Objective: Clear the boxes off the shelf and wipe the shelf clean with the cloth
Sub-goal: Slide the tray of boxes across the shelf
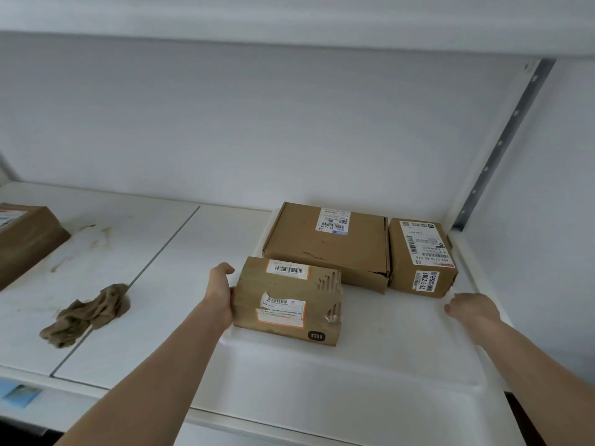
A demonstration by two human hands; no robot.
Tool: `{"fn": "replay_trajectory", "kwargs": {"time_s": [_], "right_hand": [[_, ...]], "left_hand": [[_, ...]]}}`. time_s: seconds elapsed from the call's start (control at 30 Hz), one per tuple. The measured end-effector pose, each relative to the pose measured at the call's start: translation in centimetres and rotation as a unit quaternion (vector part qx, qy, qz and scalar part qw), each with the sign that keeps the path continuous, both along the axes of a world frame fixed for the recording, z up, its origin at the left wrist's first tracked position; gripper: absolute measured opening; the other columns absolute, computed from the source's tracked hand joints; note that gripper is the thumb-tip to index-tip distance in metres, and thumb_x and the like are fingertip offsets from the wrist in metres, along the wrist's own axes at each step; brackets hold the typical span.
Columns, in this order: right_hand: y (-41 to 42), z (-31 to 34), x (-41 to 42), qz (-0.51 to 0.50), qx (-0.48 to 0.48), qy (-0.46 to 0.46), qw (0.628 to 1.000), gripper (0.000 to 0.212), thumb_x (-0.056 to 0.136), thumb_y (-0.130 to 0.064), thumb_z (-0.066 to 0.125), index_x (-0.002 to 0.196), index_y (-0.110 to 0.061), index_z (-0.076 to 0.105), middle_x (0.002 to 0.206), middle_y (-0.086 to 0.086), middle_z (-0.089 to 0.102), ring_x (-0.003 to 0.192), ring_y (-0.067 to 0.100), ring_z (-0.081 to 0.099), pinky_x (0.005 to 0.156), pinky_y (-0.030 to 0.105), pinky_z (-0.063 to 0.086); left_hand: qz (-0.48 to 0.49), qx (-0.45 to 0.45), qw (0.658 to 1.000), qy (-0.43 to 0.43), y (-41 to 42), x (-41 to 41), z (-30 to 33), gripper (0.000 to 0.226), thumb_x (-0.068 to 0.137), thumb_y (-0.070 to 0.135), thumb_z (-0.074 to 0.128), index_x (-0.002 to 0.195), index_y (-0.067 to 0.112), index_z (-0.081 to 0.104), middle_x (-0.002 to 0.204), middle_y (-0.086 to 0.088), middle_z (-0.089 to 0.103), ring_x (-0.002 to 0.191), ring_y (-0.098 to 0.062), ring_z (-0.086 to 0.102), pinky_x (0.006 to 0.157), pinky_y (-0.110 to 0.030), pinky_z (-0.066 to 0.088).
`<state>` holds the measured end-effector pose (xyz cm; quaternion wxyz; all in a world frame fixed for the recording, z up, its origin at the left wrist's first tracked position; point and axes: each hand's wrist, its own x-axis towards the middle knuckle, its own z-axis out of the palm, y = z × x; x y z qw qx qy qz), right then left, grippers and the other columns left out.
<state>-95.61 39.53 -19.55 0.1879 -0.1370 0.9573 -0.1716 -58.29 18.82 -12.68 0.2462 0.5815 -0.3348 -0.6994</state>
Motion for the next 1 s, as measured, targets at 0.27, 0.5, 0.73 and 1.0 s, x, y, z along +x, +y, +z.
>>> {"fn": "replay_trajectory", "kwargs": {"time_s": [0.27, 0.5, 0.73, 1.0], "right_hand": [[1.1, 1.1, -0.2, 0.005, -0.003, 0.025, 1.0, 0.016, 0.09, -0.009, 0.051, 0.075, -0.007, 0.054, 0.091, 0.009, 0.06, 0.08, 0.022, 0.048, 0.049, 0.021, 0.027], [1.6, 2.9, 1.3, -0.016, -0.028, 0.033, 0.999, 0.017, 0.083, -0.002, 0.056, 0.067, -0.002, 0.051, 0.069, 0.01, 0.052, 0.07, 0.027, 0.053, 0.055, 0.026, 0.038], [1.6, 3.6, 2.5, 0.007, -0.002, 0.044, 0.999, 0.018, 0.085, -0.004, 0.053, 0.069, -0.007, 0.047, 0.073, 0.007, 0.049, 0.067, 0.022, 0.05, 0.06, 0.027, 0.039], [1.0, 3.2, 3.7, 0.011, 0.022, 0.062, 0.998, 0.03, 0.08, -0.003, 0.051, 0.109, 0.0, 0.06, 0.111, 0.023, 0.059, 0.102, 0.038, 0.059, 0.076, 0.036, 0.048]], "left_hand": [[-0.006, -0.001, 1.0, -0.006, 0.7, -1.2, -0.2, 0.037, 0.082, 0.039, 0.041, 0.077, 0.005, 0.055, 0.075, -0.013, 0.057, 0.066, -0.03, 0.055, 0.064, -0.034, 0.046], [-0.009, -0.007, 1.0, -0.008, 1.0, -1.8, -0.3, 0.037, 0.083, 0.038, 0.041, 0.077, 0.004, 0.055, 0.069, -0.012, 0.058, 0.061, -0.029, 0.056, 0.058, -0.031, 0.046], [-0.026, -0.008, 1.0, 0.001, 1.1, -2.0, -0.2, 0.038, 0.086, 0.036, 0.039, 0.079, 0.003, 0.057, 0.065, -0.011, 0.058, 0.057, -0.029, 0.056, 0.054, -0.03, 0.045], [-0.045, 0.002, 0.999, 0.001, 1.2, -2.0, 0.2, 0.037, 0.09, 0.036, 0.037, 0.093, 0.005, 0.057, 0.047, -0.007, 0.063, 0.058, -0.028, 0.058, 0.051, -0.028, 0.044]]}}
